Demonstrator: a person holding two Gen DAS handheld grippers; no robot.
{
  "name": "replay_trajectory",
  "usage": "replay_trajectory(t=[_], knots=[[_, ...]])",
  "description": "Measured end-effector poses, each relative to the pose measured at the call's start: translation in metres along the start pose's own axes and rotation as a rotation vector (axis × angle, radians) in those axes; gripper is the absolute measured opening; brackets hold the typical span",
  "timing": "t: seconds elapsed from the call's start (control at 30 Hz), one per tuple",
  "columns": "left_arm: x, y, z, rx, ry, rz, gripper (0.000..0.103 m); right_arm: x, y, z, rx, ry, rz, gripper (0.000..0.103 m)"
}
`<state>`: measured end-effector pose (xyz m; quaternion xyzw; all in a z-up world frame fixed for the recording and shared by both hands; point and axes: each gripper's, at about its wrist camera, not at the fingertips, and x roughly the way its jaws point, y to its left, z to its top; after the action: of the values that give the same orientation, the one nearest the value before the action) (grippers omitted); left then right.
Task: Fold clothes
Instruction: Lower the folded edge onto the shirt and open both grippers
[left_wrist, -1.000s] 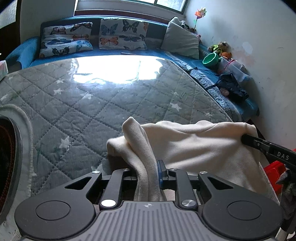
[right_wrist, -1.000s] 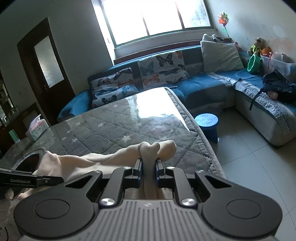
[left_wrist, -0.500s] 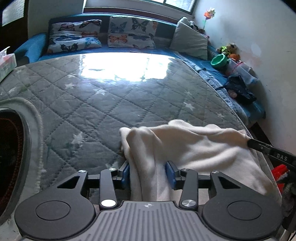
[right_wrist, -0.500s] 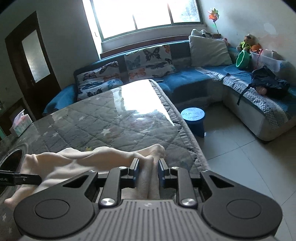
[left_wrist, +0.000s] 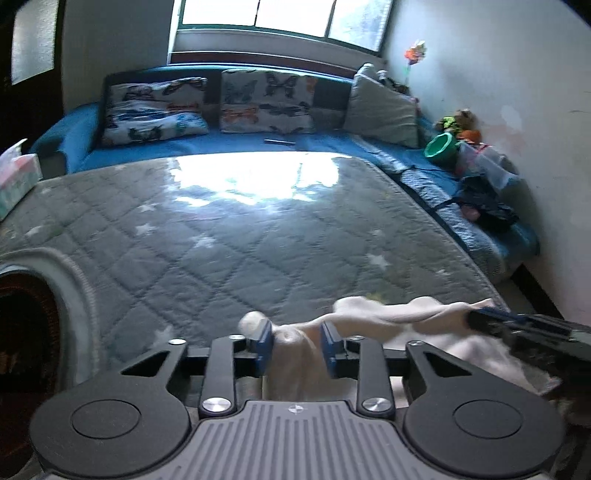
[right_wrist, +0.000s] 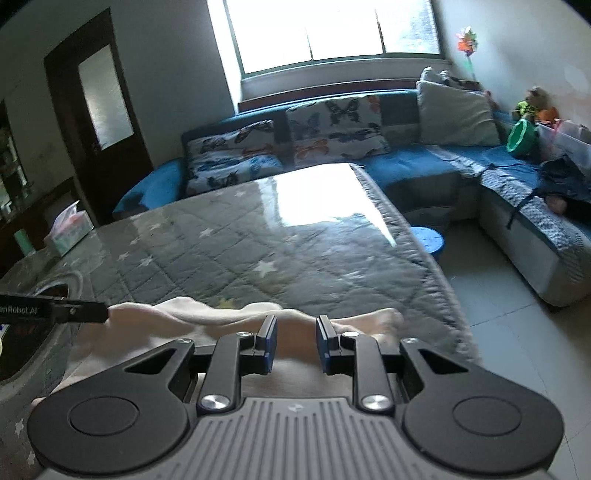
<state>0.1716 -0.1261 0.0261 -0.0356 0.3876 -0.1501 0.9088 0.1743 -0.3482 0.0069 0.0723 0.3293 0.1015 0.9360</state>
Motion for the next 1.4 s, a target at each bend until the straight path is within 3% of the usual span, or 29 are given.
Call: replay_trajectory(t=[0.1, 0.23, 0.57, 0.77, 0.83, 1.07, 1.4], knots=[[0.009, -0.006, 0.000, 0.013, 0.005, -0.032, 0.025, 0.010, 0.005, 0.000, -0.015, 0.009, 0.004, 0.023], [0.020, -0.009, 0.000, 0.032, 0.010, -0.040, 0.025, 0.019, 0.008, -0.003, -0.032, 0.020, 0.002, 0.035], [0.026, 0.011, -0.006, 0.000, 0.041, -0.013, 0.032, 0.021, 0.012, -0.004, -0.060, 0.018, -0.011, 0.040], [0.015, 0.003, -0.001, 0.021, 0.009, -0.024, 0.030, 0.018, 0.023, 0.004, -0.092, -0.006, 0.001, 0.041], [0.014, 0.001, 0.001, 0.020, 0.005, -0.029, 0.030, 0.023, 0.025, 0.005, -0.100, 0.001, 0.003, 0.048], [0.017, -0.007, 0.003, 0.033, 0.014, -0.040, 0.030, 0.033, 0.024, 0.006, -0.119, 0.016, -0.013, 0.052], [0.027, -0.020, 0.001, 0.064, 0.030, -0.057, 0.030, 0.006, 0.037, 0.001, -0.150, -0.031, 0.012, 0.054]])
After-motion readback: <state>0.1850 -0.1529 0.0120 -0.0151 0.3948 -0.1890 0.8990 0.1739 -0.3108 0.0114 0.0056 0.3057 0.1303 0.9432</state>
